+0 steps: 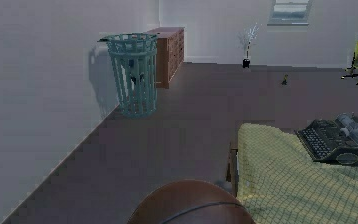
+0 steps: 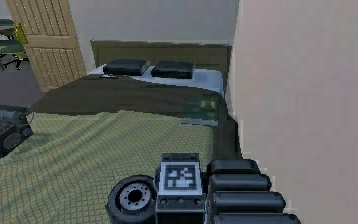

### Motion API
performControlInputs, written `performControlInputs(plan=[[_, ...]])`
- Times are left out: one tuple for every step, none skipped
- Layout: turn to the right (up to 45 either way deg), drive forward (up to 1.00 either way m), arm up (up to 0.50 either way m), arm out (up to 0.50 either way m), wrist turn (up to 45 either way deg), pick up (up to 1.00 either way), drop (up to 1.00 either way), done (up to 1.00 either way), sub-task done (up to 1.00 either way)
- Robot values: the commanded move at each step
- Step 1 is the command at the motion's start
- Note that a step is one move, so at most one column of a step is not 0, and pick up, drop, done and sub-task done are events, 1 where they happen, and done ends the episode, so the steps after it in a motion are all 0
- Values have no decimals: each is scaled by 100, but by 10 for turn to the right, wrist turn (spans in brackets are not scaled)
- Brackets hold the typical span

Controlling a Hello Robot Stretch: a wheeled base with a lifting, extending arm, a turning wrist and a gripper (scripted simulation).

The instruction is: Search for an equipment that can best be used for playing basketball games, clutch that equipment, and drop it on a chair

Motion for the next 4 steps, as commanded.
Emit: performControlInputs(plan=[[450, 0, 0, 0, 0, 0, 0, 0, 0], [-420, 0, 0, 0, 0, 0, 0, 0, 0], [0, 90, 0, 0, 0, 0, 0, 0, 0], [90, 0, 0, 0, 0, 0, 0, 0, 0]])
